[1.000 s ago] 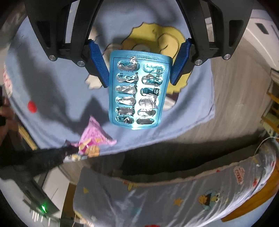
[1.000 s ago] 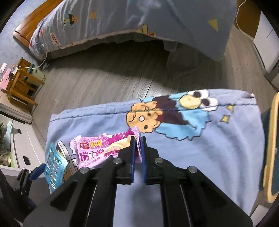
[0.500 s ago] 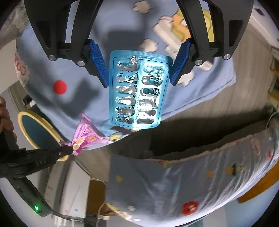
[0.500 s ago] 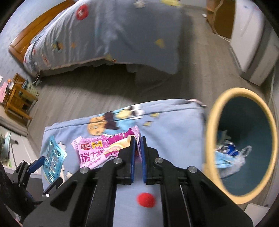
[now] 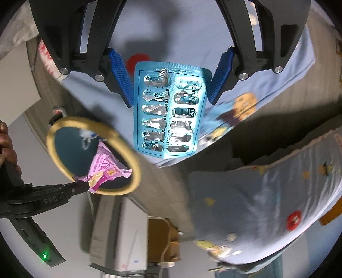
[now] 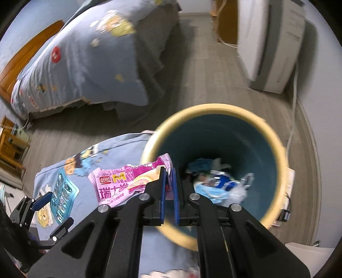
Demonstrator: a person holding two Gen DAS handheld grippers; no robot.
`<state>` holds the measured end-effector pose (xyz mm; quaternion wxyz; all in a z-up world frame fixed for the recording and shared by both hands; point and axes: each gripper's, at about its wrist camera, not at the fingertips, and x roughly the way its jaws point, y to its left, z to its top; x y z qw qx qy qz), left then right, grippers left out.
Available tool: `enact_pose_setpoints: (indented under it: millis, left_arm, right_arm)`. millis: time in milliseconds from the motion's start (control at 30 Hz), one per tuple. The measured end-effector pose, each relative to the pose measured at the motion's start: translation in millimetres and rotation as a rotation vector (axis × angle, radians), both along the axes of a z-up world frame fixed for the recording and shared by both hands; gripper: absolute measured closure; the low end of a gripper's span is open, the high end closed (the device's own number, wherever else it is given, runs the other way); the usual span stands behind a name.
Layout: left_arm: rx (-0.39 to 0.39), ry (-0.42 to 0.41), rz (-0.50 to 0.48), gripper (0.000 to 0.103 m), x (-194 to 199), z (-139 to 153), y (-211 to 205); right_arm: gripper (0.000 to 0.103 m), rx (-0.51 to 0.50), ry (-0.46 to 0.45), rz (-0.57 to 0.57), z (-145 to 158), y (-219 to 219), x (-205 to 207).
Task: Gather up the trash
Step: 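Carry the pink wrapper and blister pack over the bin with both tools, then open both tools over the bin to drop the wrapper and blister pack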
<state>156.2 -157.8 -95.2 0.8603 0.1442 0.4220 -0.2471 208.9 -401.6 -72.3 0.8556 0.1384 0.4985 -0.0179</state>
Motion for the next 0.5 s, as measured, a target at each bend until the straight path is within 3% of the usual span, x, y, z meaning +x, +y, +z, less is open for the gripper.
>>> enact_pose_setpoints:
  millis: [500]
  left_arm:
    - [-0.010, 0.007, -0.157, 0.032, 5, -4, -121]
  right_arm:
    - [0.097, -0.078, 0.033, -0.119, -18, -86, -28]
